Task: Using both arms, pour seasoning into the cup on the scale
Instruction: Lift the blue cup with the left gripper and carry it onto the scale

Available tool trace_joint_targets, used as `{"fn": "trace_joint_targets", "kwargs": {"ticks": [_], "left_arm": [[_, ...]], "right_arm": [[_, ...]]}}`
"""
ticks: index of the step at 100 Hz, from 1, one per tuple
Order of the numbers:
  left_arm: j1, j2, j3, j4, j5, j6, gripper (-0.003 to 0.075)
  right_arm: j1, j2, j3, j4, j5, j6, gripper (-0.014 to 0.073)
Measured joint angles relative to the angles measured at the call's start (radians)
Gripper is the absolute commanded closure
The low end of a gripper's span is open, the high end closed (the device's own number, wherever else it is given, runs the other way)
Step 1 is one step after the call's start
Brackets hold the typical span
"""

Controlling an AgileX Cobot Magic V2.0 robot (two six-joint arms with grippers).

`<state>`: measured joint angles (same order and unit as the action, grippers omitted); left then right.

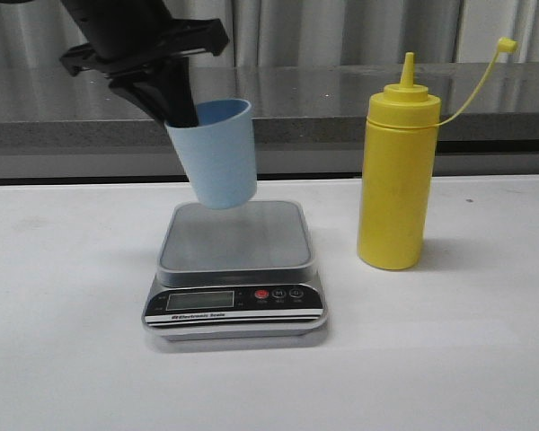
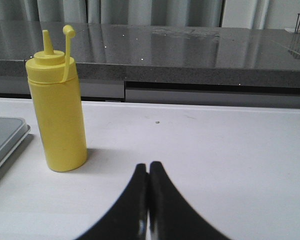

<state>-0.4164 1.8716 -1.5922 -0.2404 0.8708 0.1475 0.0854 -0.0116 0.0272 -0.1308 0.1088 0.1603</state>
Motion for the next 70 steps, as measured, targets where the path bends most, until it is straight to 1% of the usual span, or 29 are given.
{"fn": "trace_joint_targets", "kwargs": {"ticks": [25, 41, 70], "left_arm": [[-0.034, 0.084, -0.053, 0.024, 0.031, 0.000, 0.0740], [-0.034, 0.094, -0.055, 0.053, 0.035, 0.000, 0.0740], [-0.034, 0.095, -0.055, 0.059, 0.035, 0.000, 0.0740]], "right_arm": [[0.000, 0.000, 0.000, 0.000, 0.000, 0.000, 0.0662], [0.000, 0.000, 0.000, 0.000, 0.000, 0.000, 0.0662], [0.000, 0.000, 0.000, 0.000, 0.000, 0.000, 0.0662]]}}
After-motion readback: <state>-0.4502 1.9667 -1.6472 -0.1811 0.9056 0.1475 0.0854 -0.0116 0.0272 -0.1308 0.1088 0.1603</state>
